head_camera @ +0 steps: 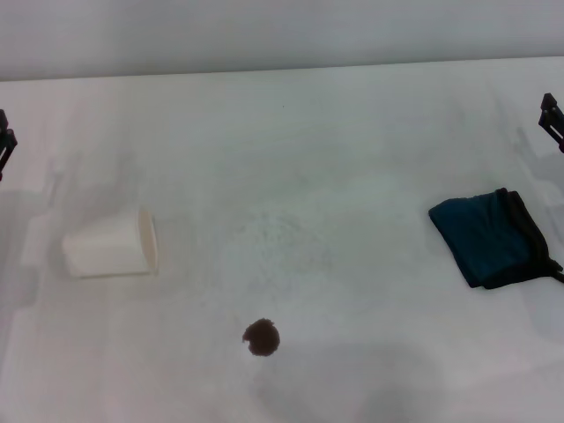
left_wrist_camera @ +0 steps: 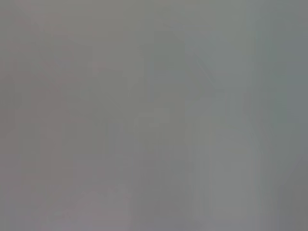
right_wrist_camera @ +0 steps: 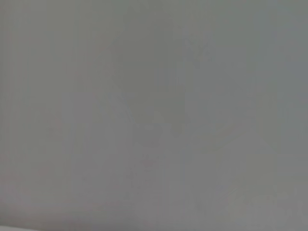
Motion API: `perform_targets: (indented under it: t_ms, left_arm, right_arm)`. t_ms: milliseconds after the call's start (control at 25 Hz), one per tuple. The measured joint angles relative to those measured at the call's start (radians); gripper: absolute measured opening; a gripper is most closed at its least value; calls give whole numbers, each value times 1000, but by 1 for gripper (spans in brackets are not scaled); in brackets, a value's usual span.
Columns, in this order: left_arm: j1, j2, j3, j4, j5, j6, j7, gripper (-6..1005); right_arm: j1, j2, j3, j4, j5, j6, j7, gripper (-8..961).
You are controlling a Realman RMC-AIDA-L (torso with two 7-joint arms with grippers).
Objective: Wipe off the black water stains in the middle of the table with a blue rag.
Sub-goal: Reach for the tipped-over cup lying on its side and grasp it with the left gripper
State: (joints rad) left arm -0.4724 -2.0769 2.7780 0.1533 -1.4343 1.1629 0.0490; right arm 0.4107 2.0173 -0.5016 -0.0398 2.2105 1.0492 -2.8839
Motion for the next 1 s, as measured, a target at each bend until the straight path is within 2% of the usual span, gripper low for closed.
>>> perform_targets:
  t_ms: [680, 840, 1000]
  left_arm:
    - [-2, 8, 0, -4, 13, 1, -22, 877]
    - [-30, 11, 0, -84, 122, 0, -174, 877]
    - [-84, 11, 4, -229, 315, 4, -424, 877]
  right_arm:
    - [3, 1, 0, 10, 0, -3, 0, 876]
    - [2, 2, 0, 11, 0, -3, 0, 876]
    - [2, 1, 1, 11, 0, -3, 0, 876]
